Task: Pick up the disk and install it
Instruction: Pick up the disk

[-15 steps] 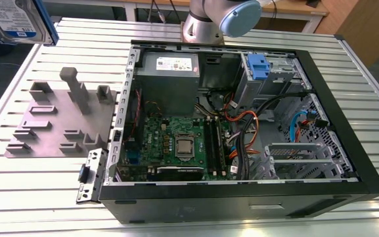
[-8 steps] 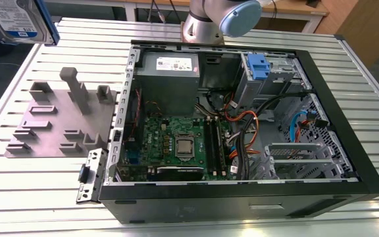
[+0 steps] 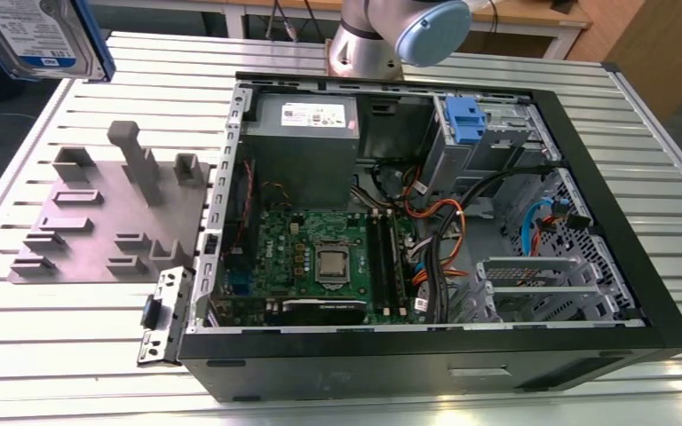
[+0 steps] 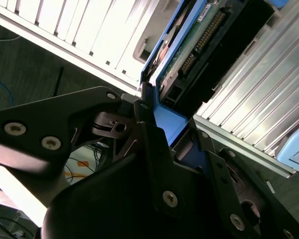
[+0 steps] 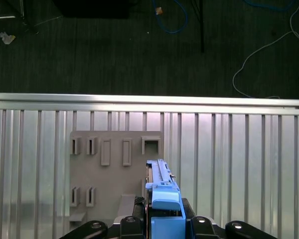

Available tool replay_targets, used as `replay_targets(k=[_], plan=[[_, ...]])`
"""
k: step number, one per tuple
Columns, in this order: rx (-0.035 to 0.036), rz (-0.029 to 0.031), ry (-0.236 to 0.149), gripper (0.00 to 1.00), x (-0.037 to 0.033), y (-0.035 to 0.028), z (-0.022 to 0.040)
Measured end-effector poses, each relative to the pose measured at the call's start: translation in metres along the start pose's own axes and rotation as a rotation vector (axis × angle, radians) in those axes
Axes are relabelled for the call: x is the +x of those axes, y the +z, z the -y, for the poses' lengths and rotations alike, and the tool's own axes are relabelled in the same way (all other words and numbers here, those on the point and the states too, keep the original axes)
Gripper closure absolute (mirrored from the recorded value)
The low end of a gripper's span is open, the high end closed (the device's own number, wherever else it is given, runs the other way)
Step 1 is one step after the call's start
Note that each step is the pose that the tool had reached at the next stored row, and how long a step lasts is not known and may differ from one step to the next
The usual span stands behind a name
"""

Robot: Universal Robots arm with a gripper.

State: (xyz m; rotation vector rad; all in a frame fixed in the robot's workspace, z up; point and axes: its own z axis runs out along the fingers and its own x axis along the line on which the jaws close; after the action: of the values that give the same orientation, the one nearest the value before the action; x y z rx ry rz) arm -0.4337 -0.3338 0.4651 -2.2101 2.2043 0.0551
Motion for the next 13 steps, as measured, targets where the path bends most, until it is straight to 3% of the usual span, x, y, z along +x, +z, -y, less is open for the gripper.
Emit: replay_targets(k=[13], plan=[[0.0, 0.0, 0.0, 0.64, -0.0001, -0.0046, 0.0004]])
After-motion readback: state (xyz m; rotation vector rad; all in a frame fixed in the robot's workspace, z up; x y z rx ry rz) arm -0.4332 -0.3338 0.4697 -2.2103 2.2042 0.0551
